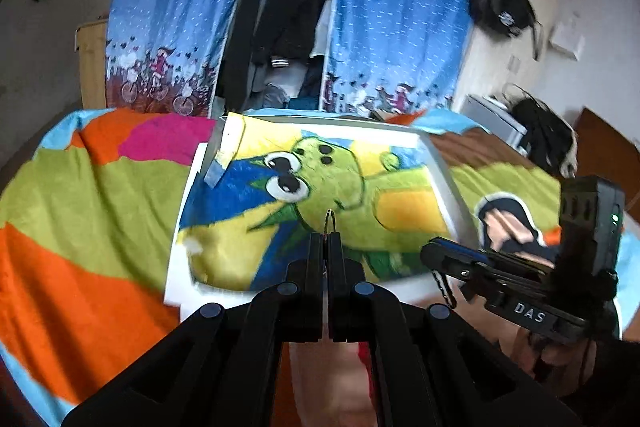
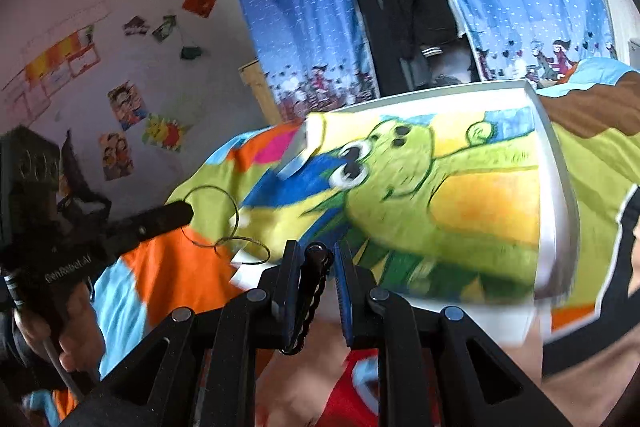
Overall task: Organize jewelry
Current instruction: 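Carry the gold keyring into the white tray and open the left gripper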
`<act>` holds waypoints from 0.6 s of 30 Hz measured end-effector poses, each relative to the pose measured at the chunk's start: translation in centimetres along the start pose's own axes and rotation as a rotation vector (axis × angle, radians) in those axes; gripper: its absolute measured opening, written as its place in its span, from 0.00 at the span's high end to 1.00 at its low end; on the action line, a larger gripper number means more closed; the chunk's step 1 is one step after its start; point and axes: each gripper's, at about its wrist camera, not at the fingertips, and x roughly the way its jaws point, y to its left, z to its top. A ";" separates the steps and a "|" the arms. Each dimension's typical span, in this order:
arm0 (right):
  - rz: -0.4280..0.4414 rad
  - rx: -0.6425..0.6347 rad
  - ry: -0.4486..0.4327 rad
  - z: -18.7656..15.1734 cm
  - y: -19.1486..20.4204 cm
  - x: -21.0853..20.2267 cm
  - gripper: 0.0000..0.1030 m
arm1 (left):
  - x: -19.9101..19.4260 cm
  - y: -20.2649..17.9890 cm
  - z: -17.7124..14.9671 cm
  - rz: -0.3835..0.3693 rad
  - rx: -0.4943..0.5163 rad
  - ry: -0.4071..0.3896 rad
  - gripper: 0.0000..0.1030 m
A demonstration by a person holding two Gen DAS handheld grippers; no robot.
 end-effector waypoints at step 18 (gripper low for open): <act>-0.190 0.040 0.063 -0.1 -5.1 5.1 0.51 | 7.4 3.7 -1.6 0.030 -0.101 0.125 0.85</act>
